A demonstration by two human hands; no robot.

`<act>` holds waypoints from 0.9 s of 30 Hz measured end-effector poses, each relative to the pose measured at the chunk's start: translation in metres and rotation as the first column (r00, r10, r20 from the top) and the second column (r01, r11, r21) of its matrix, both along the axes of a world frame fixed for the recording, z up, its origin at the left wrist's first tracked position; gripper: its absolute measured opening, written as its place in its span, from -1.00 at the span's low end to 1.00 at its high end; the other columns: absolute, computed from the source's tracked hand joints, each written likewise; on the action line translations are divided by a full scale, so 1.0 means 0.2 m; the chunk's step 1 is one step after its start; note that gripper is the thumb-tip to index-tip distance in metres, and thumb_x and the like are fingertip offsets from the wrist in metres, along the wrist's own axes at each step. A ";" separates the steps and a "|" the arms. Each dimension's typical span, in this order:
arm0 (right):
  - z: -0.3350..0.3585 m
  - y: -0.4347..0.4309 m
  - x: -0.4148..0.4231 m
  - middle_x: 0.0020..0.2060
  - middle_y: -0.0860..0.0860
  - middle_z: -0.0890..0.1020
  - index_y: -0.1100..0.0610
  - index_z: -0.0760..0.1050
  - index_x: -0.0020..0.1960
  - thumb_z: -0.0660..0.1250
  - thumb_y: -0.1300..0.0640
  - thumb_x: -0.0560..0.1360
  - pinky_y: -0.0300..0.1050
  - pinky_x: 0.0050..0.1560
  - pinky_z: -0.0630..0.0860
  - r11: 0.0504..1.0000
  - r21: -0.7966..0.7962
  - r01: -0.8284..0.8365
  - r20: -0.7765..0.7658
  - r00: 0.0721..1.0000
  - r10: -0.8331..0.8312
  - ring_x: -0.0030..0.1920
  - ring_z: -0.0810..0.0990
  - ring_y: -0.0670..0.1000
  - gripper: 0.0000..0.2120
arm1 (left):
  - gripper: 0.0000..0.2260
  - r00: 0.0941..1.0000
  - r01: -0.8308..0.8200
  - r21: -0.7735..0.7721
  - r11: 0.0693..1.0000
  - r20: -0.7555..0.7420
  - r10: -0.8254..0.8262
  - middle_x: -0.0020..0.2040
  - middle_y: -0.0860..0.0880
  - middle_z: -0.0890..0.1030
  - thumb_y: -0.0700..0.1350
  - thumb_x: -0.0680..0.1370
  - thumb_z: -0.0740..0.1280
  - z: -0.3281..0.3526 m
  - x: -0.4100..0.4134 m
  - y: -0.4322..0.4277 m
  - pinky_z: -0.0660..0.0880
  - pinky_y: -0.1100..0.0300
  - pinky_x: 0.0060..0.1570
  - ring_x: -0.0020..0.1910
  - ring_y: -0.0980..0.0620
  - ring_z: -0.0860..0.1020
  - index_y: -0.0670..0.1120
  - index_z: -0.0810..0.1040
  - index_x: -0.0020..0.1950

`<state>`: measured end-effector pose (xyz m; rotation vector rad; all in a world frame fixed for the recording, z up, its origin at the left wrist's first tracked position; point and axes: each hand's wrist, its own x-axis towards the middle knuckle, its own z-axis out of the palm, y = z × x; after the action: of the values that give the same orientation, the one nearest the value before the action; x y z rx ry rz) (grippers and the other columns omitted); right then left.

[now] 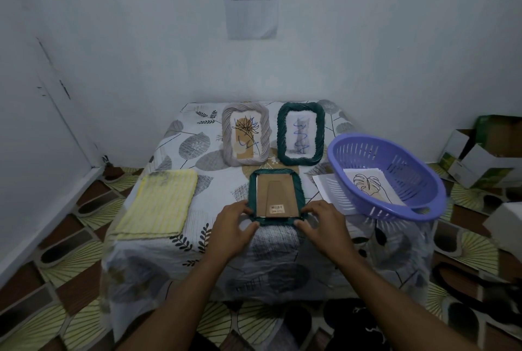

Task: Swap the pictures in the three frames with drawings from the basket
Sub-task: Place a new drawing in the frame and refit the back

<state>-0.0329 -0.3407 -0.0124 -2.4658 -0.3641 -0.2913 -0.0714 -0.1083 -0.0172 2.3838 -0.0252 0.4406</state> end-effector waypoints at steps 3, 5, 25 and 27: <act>0.00 0.01 0.00 0.01 -0.03 0.61 0.04 0.62 0.03 0.48 -0.10 0.38 0.08 0.11 0.47 0.999 0.019 0.027 -0.030 0.999 -0.026 0.08 0.52 0.04 -0.70 | -0.73 1.000 -0.023 -0.073 0.997 -0.010 0.022 0.29 -0.06 0.54 -0.04 0.41 0.50 -0.01 0.00 -0.01 0.41 0.09 0.22 0.25 -0.05 0.47 -0.09 0.61 0.05; -0.01 0.01 0.01 0.03 -0.02 0.61 0.04 0.62 0.04 0.49 -0.09 0.38 0.07 0.12 0.45 0.999 0.025 0.032 -0.050 0.998 -0.031 0.10 0.52 0.05 -0.69 | -0.75 1.000 -0.023 -0.098 0.995 -0.018 0.022 0.30 -0.06 0.53 -0.05 0.41 0.51 -0.01 0.01 -0.01 0.40 0.07 0.24 0.26 -0.05 0.46 -0.08 0.61 0.04; 0.01 0.01 -0.02 0.07 -0.07 0.59 -0.07 0.64 0.05 0.48 -0.03 0.40 0.03 0.17 0.33 0.992 0.120 0.028 -0.096 0.995 -0.017 0.17 0.46 0.01 -0.77 | -0.78 0.999 0.034 -0.061 0.998 -0.036 -0.036 0.29 -0.05 0.50 -0.02 0.43 0.47 0.01 0.01 0.00 0.35 0.11 0.20 0.24 -0.05 0.44 -0.02 0.64 0.05; 0.02 0.01 -0.02 0.07 -0.07 0.59 -0.09 0.64 0.03 0.48 -0.02 0.40 0.03 0.17 0.32 0.993 0.117 0.028 -0.105 0.994 -0.015 0.17 0.46 0.02 -0.79 | -0.74 0.998 0.040 -0.056 0.998 -0.042 -0.043 0.29 -0.05 0.50 0.04 0.41 0.44 0.01 0.01 0.00 0.35 0.11 0.19 0.24 -0.05 0.45 -0.03 0.64 0.05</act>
<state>-0.0366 -0.3380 -0.0083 -2.3586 -0.2687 -0.1876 -0.0703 -0.1087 -0.0145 2.3332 -0.0422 0.3658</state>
